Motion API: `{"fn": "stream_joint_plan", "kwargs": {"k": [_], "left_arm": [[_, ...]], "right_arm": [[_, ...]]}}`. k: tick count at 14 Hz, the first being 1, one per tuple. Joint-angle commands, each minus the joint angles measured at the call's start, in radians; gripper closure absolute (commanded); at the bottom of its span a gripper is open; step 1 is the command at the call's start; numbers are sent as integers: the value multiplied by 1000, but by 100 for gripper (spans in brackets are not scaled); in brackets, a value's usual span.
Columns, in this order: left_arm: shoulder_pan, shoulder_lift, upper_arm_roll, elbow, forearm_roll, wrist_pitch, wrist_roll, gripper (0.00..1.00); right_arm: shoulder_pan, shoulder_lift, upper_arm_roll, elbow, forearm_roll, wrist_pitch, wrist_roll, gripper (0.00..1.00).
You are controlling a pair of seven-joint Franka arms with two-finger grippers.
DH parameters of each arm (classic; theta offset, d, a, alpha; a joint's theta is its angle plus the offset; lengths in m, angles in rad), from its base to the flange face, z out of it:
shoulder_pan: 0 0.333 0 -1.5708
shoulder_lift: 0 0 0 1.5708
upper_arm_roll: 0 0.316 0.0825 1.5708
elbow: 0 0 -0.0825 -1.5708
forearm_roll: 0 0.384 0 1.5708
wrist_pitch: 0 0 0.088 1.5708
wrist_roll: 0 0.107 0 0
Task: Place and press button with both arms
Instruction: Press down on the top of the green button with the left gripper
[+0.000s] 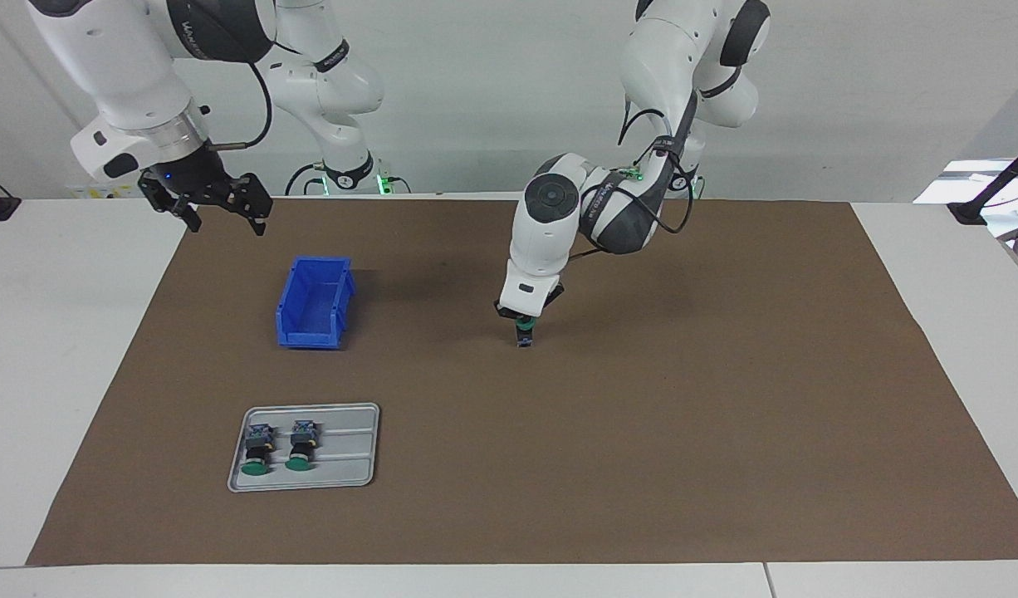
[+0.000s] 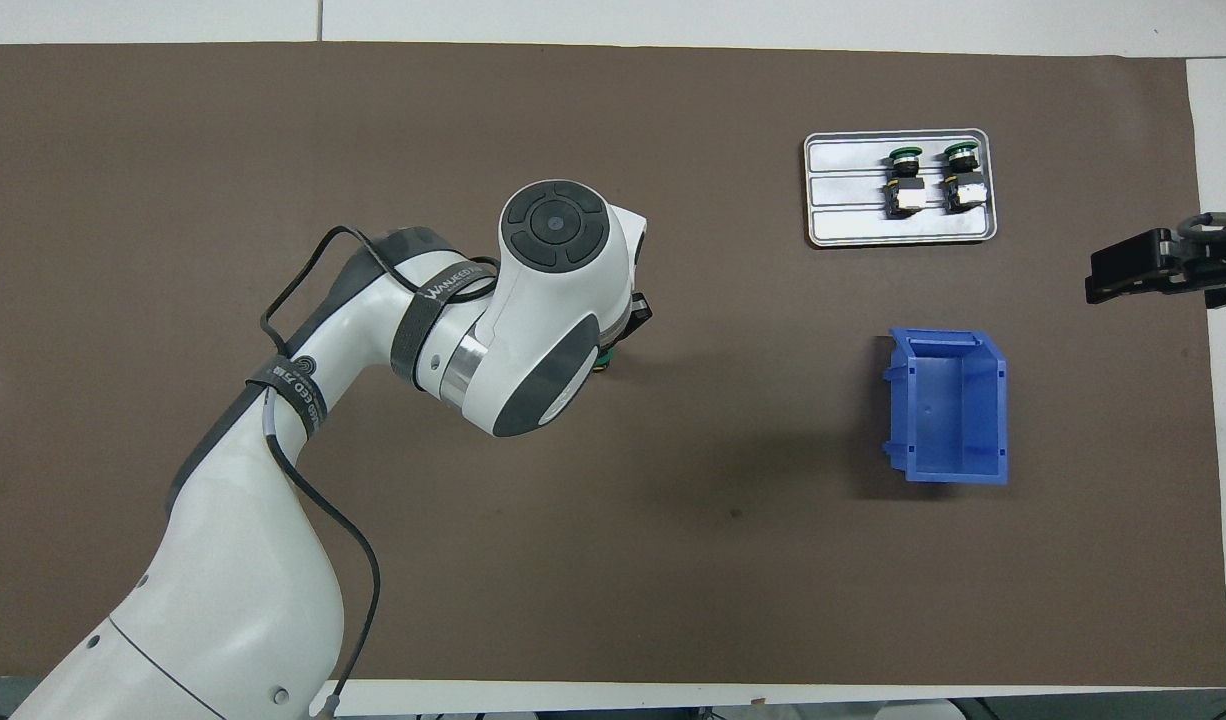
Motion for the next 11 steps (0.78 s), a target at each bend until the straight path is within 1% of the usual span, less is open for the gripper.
{"fn": "stream_joint_plan", "kwargs": {"k": [1, 4, 7, 9, 11], "left_arm": [[-29, -12, 13, -50, 24, 39, -26, 100], [-25, -20, 15, -102, 53, 78, -24, 100], [-23, -25, 13, -120, 57, 88, -23, 100], [-25, -26, 15, -105, 55, 70, -23, 100], [-18, -20, 15, -46, 55, 6, -23, 100]], "right_arm": [[-7, -16, 6, -18, -1, -4, -25, 1], [-7, -16, 6, -18, -1, -4, -25, 1], [-10, -16, 4, -18, -1, -4, -26, 1], [-9, -16, 6, -16, -1, -4, -26, 1], [-7, -16, 6, -18, -1, -4, -26, 1]]}}
